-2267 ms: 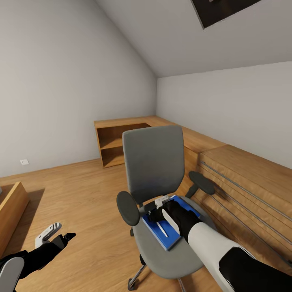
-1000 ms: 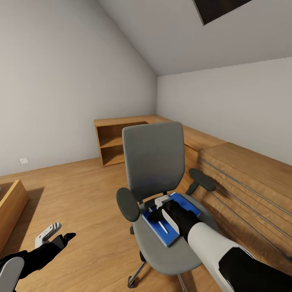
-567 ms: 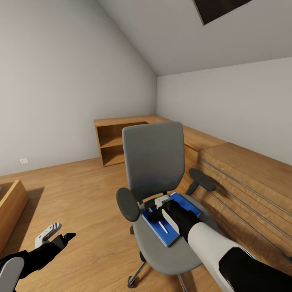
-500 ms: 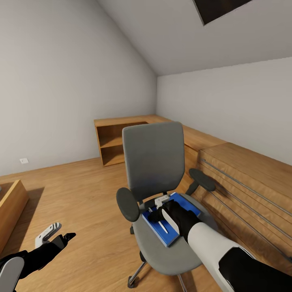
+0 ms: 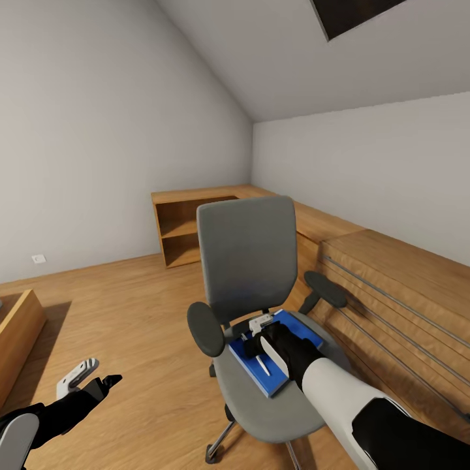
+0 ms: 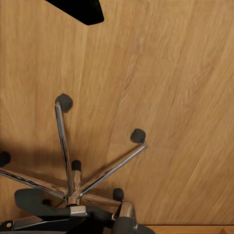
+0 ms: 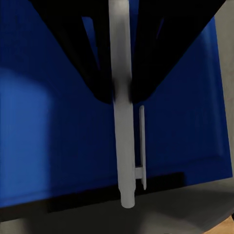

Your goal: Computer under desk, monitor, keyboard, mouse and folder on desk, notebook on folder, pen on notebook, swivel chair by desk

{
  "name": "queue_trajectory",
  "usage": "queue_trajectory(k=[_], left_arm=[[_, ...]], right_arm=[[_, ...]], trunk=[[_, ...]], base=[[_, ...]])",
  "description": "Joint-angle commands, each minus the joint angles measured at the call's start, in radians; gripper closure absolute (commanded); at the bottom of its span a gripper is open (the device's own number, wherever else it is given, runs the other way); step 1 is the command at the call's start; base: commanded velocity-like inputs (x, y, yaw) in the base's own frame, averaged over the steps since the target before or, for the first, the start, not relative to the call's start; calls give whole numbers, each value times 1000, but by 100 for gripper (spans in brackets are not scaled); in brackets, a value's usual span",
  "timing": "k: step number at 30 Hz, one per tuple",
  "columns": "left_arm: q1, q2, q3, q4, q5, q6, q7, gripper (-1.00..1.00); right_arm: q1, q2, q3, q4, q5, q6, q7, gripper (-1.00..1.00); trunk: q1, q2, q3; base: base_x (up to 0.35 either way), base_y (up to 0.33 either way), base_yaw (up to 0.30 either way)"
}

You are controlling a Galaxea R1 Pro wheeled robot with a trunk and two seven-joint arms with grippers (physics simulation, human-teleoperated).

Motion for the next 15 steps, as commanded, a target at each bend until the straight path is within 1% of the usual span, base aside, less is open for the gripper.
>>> queue_trajectory(k=[1,15], left_arm=[[-1,0,1,-1,11,3,9,-100],[-1,0,1,-1,11,5,9,-100]], right_arm=[[-1,-1,7,-1,-10,3,-3,100],[-1,-2,7,-1,-10,3,-2,100]], trunk=[[0,0,-1],[0,0,-1]], base=[[0,0,0],[0,0,0]])
